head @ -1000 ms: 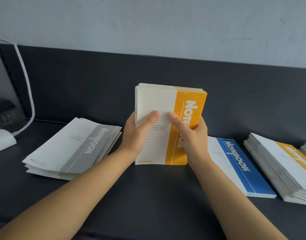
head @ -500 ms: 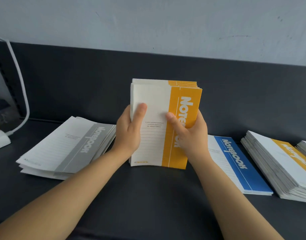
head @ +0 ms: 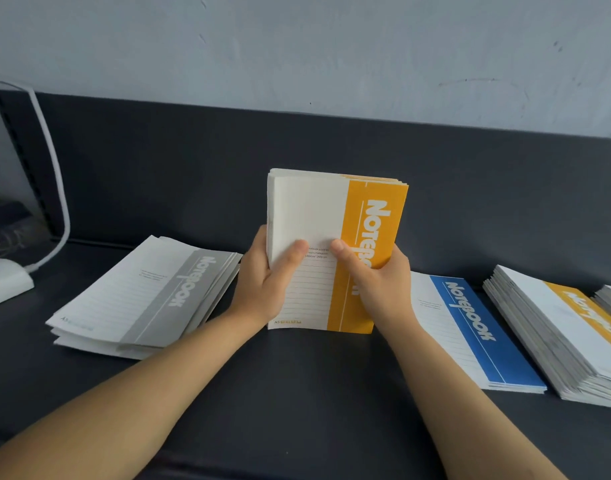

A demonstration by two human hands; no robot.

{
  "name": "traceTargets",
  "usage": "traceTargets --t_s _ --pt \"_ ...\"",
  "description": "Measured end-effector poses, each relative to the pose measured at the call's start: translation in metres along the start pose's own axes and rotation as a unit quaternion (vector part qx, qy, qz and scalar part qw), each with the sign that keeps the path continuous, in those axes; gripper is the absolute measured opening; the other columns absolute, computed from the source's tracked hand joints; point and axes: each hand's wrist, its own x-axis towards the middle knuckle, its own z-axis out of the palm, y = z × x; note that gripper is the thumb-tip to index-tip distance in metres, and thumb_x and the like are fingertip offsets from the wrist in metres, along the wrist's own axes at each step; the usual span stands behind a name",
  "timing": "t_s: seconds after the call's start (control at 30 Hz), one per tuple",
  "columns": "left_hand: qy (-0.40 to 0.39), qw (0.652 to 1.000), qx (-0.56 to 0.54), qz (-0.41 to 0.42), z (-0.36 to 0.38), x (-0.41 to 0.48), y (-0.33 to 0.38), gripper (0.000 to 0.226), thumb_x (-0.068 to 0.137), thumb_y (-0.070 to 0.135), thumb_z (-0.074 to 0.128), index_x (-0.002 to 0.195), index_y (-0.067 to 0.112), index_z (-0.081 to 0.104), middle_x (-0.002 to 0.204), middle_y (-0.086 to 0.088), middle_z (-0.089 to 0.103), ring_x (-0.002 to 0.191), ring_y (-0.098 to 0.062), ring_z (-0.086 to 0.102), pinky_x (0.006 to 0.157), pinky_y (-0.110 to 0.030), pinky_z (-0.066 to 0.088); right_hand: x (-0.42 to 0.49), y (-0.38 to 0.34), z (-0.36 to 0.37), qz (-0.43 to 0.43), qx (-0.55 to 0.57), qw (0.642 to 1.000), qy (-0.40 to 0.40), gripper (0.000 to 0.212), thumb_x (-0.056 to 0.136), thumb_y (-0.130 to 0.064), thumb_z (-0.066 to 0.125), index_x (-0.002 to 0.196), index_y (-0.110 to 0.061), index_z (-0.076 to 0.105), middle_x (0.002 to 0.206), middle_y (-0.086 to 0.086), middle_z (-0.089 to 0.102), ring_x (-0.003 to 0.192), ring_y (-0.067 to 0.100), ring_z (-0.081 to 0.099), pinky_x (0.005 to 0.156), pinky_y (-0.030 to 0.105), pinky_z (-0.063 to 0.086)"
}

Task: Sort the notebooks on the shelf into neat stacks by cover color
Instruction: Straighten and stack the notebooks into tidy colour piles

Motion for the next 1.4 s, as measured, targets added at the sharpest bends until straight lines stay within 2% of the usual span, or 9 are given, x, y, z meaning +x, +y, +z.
traceTargets --t_s 0.1,0.33,0.5,0.73,0.87,0.97,1.2,1.3,1.4 --pt "-0.034 0.995 0.038 -0.088 -0.006 0.011 0.006 0.058 0.077 0.066 0.055 0.117 0.023 0.059 0.106 0.004 0.07 0.095 -0.012 0.069 0.082 -0.038 0.059 0.005 -0.005 -0.005 0.029 -0.045 0.999 0.004 0.021 0.079 -0.05 0.065 0.084 -0.03 0.06 0.079 -0.016 0.068 0.071 0.001 0.068 0.058 0.014 0.05" --pt "-0.154 0.928 0.119 -0.319 -0.005 0.017 0.015 0.037 0.096 0.043 0.051 0.107 0.014 0.072 0.101 -0.003 0.074 0.091 -0.021 0.07 0.089 -0.038 0.053 0.014 0.012 -0.01 0.149 -0.273 0.95 -0.014 0.066 0.083 -0.06 0.058 0.125 -0.013 0.04 0.104 -0.006 0.051 0.089 0.011 0.051 0.069 0.027 0.043" --pt "-0.154 0.897 0.318 -0.267 0.006 0.013 0.022 0.039 0.1 0.046 0.039 0.075 0.019 0.051 0.08 0.0 0.055 0.068 -0.011 0.05 0.06 -0.026 0.037 0.013 0.011 -0.011 0.145 -0.375 0.915 -0.024 0.072 0.083 -0.061 0.056 0.131 -0.01 0.037 0.124 0.005 0.053 0.109 0.022 0.054 0.077 0.03 0.042" --pt "-0.14 0.83 0.524 -0.134 0.006 0.011 0.011 0.043 0.088 0.057 0.053 0.078 0.015 0.052 0.096 0.0 0.054 0.08 -0.019 0.054 0.061 -0.029 0.04 0.007 0.017 -0.008 0.058 -0.52 0.848 -0.079 0.074 0.089 -0.054 0.054 0.145 -0.014 0.029 0.143 0.007 0.04 0.132 0.028 0.037 0.106 0.039 0.032" --pt "-0.103 0.839 0.522 -0.116 -0.001 0.012 0.014 0.05 0.087 0.059 0.054 0.114 0.017 0.059 0.114 0.003 0.057 0.098 -0.019 0.058 0.076 -0.033 0.05 0.008 0.017 -0.005 0.028 -0.509 0.854 -0.103 0.053 0.091 -0.05 0.052 0.132 -0.016 0.049 0.137 0.004 0.046 0.125 0.025 0.041 0.103 0.036 0.035" --pt "-0.053 0.822 0.558 -0.101 -0.016 0.012 0.021 0.048 0.088 0.057 0.053 0.111 0.016 0.062 0.111 0.001 0.061 0.1 -0.021 0.057 0.079 -0.035 0.05 0.009 0.006 -0.003 0.013 -0.464 0.881 -0.089 0.049 0.09 -0.049 0.056 0.129 -0.019 0.054 0.134 0.001 0.049 0.12 0.021 0.047 0.097 0.032 0.042" --pt "-0.047 0.714 0.673 -0.186 -0.094 0.028 0.022 0.066 0.082 0.062 0.057 0.127 0.013 0.053 0.132 -0.009 0.052 0.125 -0.032 0.043 0.095 -0.04 0.038 -0.028 -0.036 0.048 0.001 -0.3 0.938 -0.174 0.035 0.09 -0.038 0.06 0.119 -0.018 0.063 0.121 -0.006 0.061 0.11 0.01 0.055 0.082 0.019 0.039" --pt "-0.039 0.709 0.644 -0.283 -0.135 0.034 0.013 0.081 0.078 0.061 0.062 0.139 0.012 0.043 0.141 -0.011 0.043 0.13 -0.033 0.04 0.099 -0.043 0.039 -0.039 -0.047 0.088 0.094 -0.211 0.946 -0.229 0.033 0.088 -0.033 0.065 0.111 -0.009 0.064 0.105 0.004 0.064 0.102 0.019 0.059 0.09 0.028 0.044" --pt "-0.056 0.737 0.585 -0.334 -0.167 0.036 0.006 0.09 0.075 0.063 0.067 0.142 0.009 0.039 0.141 -0.013 0.045 0.126 -0.033 0.047 0.092 -0.039 0.043 -0.041 -0.044 0.124 0.245 -0.139 0.923 -0.263 0.028 0.086 -0.03 0.068 0.071 -0.014 0.051 0.074 -0.001 0.049 0.071 0.014 0.05 0.074 0.027 0.046"
